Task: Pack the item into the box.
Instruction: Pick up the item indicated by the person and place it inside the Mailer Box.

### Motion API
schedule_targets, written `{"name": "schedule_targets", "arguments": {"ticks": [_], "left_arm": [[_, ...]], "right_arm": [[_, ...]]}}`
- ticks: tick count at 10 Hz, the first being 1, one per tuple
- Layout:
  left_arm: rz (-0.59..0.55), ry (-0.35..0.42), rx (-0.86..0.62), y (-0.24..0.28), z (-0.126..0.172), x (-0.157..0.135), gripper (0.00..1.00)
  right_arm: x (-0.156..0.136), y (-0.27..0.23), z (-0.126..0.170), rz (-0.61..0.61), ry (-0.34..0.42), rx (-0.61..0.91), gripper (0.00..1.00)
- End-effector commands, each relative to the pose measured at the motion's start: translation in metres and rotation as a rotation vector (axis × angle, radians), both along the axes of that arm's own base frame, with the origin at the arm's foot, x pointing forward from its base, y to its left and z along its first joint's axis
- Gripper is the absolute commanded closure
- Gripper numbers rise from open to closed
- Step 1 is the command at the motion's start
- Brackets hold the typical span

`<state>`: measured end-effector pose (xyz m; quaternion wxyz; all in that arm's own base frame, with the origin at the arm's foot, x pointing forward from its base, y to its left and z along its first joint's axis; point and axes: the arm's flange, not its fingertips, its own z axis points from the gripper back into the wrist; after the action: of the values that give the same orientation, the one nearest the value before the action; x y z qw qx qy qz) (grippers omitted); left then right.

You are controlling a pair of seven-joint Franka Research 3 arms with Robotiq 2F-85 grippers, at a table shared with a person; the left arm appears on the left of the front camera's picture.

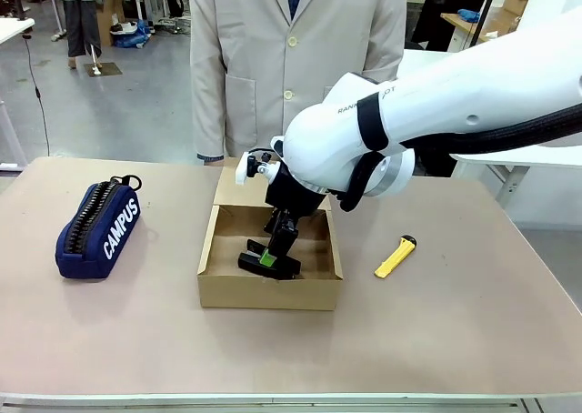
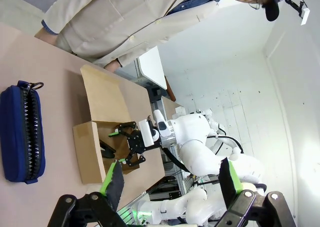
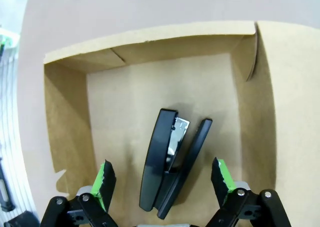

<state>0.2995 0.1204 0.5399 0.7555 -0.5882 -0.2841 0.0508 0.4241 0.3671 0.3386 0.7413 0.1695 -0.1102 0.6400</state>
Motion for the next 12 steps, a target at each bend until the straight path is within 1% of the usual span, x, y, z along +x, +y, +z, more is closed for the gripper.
{"name": "schedule_targets", "arguments": {"ticks": [1,2,3,4,5,6,7,8,9,10,11,12], "left_arm": [[-0.004,-0.03,-0.008,-0.001,0.001,0.001,0.0],[-0.004,-0.03,-0.008,-0.001,0.001,0.001,0.0],[-0.004,-0.03,-0.008,-0.001,0.001,0.001,0.0],[-0.004,-0.03,-0.008,-0.001,0.001,0.001,0.0],[-0.004,-0.03,-0.008,-0.001,0.001,0.001,0.0],[-0.004,-0.03,-0.008,-0.001,0.001,0.001,0.0],[-0.004,-0.03,-0.008,-0.001,0.001,0.001,0.0],[-0.004,-0.03,-0.008,-0.001,0.001,0.001,0.0],[-0.004,-0.03,-0.008,-0.001,0.001,0.001,0.0],[-0.004,-0.03,-0.008,-0.001,0.001,0.001,0.0],[-0.004,-0.03,-0.008,-0.001,0.001,0.001,0.0],[-0.004,-0.03,-0.008,-0.001,0.001,0.001,0.0]], "right_arm": [[-0.003,-0.004,0.012,0.014,0.006,0.007,0.0],[-0.008,-0.011,0.032,-0.042,-0.008,0.138,0.0],[-0.017,-0.037,0.066,-0.139,0.066,0.266,0.0],[-0.028,-0.078,0.1,-0.292,0.14,0.439,0.0],[-0.042,-0.119,0.123,-0.487,0.253,0.606,0.0],[-0.057,-0.163,0.135,-0.653,0.361,0.785,0.0],[-0.066,-0.207,0.134,-0.821,0.452,0.913,0.0],[-0.078,-0.253,0.125,-0.852,0.496,1.041,0.0],[-0.093,-0.298,0.107,-0.784,0.359,1.037,0.0],[-0.109,-0.34,0.085,-0.64,0.318,1.083,0.0],[-0.115,-0.357,0.068,-0.732,0.31,1.077,0.0],[-0.109,-0.346,0.061,-0.769,0.288,1.064,0.0]]}}
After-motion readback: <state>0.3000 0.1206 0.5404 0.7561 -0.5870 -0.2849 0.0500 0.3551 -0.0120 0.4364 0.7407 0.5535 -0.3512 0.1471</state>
